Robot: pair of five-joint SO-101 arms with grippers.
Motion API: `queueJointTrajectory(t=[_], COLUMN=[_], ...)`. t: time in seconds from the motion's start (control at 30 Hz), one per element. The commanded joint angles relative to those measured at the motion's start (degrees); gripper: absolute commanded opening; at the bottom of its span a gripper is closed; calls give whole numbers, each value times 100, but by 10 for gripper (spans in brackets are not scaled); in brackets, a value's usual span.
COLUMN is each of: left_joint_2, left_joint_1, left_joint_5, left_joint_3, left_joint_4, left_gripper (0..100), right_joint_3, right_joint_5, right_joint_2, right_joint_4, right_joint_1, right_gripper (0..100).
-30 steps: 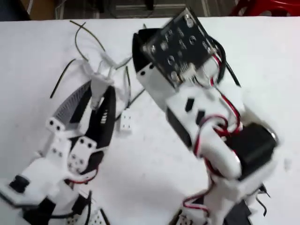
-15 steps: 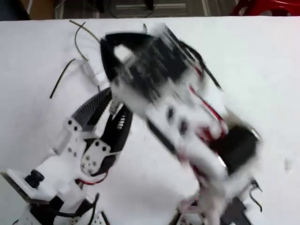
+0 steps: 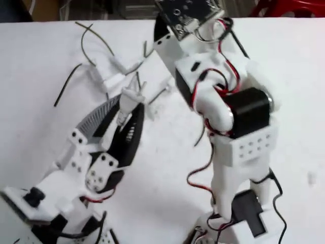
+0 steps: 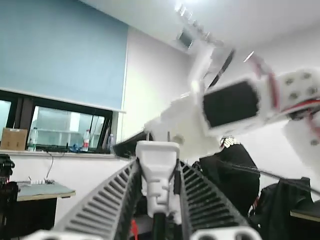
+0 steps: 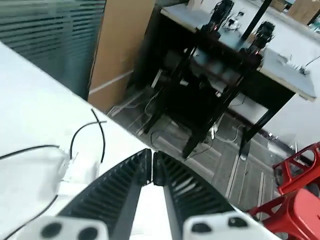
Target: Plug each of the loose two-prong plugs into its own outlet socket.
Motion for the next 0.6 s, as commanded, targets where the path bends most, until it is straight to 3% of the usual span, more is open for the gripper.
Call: queueJointTrajectory(t=[0.0, 0.27, 0.37, 0.57], left_joint_2=[57, 57, 48, 48], left_joint_1=[57, 57, 57, 57], left_joint_5=[-53, -53, -53, -53], left_joint_3=[18, 9, 9, 0], left_joint_4=[-132, -132, -132, -132], left_gripper=[22, 22, 22, 22], right_joint_3=[-501, -738, -738, -782], right_joint_5=[35, 53, 53, 53], right_joint_2=[-268, -251, 127, 1042], right_joint_4=[-92, 75, 4, 4], right_joint_1=[-22, -1341, -1226, -136], right_gripper=[19, 19, 19, 19])
